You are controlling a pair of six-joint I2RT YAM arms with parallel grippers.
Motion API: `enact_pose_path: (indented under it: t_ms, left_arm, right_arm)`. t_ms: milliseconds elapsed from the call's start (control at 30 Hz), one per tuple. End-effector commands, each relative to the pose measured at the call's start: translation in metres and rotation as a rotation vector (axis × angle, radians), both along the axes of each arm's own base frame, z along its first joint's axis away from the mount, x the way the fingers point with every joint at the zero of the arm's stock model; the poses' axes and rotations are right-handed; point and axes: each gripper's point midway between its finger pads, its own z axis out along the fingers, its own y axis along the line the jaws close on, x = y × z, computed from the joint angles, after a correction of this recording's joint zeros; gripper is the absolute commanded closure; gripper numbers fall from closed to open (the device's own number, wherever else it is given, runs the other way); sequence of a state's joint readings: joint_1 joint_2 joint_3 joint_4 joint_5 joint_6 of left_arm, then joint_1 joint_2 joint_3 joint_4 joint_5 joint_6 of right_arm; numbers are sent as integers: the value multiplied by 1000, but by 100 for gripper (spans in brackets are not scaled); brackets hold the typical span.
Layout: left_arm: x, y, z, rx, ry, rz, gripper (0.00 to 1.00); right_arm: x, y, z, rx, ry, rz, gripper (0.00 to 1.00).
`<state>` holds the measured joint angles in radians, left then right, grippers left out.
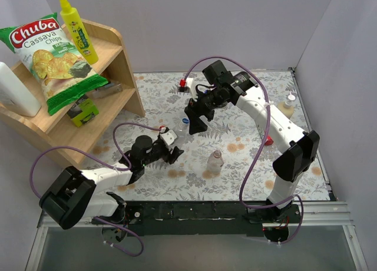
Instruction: Screw on the bottle caps
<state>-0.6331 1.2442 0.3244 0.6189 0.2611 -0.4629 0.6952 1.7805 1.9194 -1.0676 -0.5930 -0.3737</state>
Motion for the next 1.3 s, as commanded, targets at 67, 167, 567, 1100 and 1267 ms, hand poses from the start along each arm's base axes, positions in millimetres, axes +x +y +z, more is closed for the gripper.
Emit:
enact_pose_path:
  t_ms: [67,167,567,1100,1267]
  left_arm:
    - [-49,-33,12,-80,159,-311,100]
    - [-62,-35,7,-42,194,-393,100]
    - [-65,-34,2,87,196,-532,100]
    - [-68,-39,6,110,147,-630,100]
    - [-67,-40,8,112,130,-642,100]
  right_arm:
    - [19,-48,6,-12,-204,101,7]
    - [20,-48,31,76,-359,226,9]
    - [-60,-43,38,197,-629,715,22]
    - [-63,-37,19,166,-687,828,35]
    - [-65,-37,13,149,-673,860,42]
